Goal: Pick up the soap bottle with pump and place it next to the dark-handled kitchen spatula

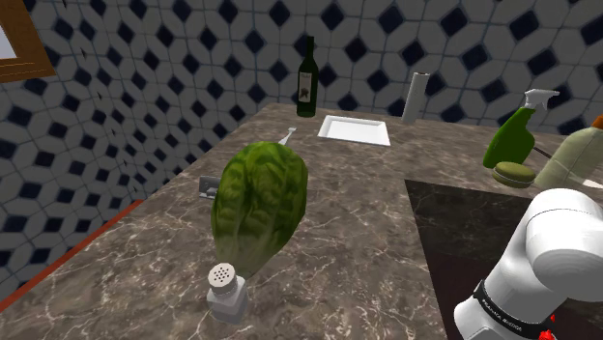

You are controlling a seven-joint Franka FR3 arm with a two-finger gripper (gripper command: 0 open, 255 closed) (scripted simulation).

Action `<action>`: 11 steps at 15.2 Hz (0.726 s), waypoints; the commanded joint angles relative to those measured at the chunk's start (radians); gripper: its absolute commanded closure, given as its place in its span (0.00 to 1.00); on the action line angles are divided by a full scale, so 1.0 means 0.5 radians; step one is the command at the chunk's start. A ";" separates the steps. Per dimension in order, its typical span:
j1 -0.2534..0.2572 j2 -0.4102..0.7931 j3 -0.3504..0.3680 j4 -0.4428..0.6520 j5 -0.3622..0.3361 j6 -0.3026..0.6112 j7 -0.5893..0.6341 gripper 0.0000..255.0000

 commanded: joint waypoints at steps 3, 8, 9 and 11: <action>0.032 0.112 0.037 0.177 0.037 -0.068 -0.029 0.00; 0.061 0.217 0.063 0.344 0.064 -0.132 -0.059 0.00; 0.061 0.217 0.063 0.344 0.064 -0.132 -0.059 0.00; 0.061 0.217 0.063 0.344 0.064 -0.132 -0.059 0.00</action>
